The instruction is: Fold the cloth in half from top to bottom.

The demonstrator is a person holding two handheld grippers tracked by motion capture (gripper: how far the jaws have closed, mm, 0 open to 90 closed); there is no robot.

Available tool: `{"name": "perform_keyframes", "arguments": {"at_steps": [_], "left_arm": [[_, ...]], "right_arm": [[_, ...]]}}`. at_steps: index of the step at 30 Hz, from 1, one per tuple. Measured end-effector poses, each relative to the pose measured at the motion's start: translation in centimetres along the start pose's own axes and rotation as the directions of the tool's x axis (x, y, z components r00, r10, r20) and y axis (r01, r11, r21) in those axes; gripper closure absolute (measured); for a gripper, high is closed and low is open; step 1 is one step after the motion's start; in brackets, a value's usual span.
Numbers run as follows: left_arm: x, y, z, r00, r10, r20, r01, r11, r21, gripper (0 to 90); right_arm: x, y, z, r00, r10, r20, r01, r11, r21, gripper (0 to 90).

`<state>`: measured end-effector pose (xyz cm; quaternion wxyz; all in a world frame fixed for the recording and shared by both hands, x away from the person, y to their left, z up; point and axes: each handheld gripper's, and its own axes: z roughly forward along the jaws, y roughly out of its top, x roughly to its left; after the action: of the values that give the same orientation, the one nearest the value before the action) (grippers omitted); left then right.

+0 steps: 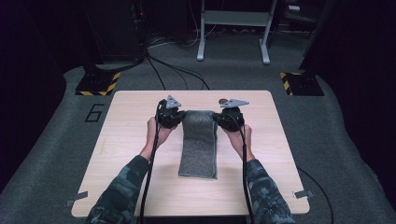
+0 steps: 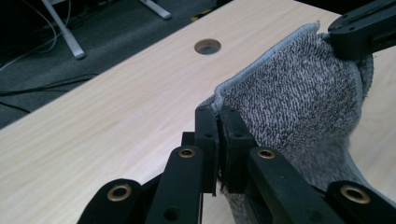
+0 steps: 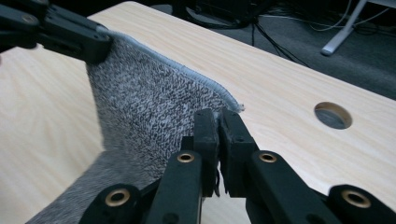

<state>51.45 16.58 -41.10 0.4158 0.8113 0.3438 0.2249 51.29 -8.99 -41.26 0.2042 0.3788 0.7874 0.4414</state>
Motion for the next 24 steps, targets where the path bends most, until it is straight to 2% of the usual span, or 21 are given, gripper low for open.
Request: {"name": "perform_keyframes", "arguments": {"at_steps": [2, 8, 9, 16, 24], "left_arm": [[-0.2, -0.7, -0.3, 0.9998, -0.010, 0.018, 0.010, 1.0000, -0.002, 86.7], [-1.1, -2.2, -1.2, 0.9986, 0.002, 0.052, -0.002, 1.0000, 0.004, 86.6], [-1.4, -2.4, -1.3, 0.9985, 0.001, 0.055, 0.000, 1.0000, -0.003, 86.5], [-2.3, -4.0, -1.9, 0.9956, 0.018, 0.092, -0.021, 0.9993, 0.031, 86.2], [-3.6, -6.3, -2.2, 0.9908, -0.014, 0.135, 0.009, 0.9992, 0.040, 85.7]], "right_arm": [[0.6, -0.6, -0.4, 0.9998, -0.018, -0.010, 0.018, 1.000, 0.003, 86.1], [2.1, -2.3, -1.4, 0.9985, -0.044, -0.032, 0.044, 0.999, 0.008, 85.9], [2.2, -2.7, -1.6, 0.9985, -0.044, -0.033, 0.044, 0.999, 0.010, 85.8], [3.3, -4.5, -2.4, 0.9973, -0.041, -0.062, 0.042, 0.999, 0.017, 85.5], [4.2, -6.7, -2.8, 0.9963, -0.034, -0.079, 0.037, 0.998, 0.041, 84.8]]}}
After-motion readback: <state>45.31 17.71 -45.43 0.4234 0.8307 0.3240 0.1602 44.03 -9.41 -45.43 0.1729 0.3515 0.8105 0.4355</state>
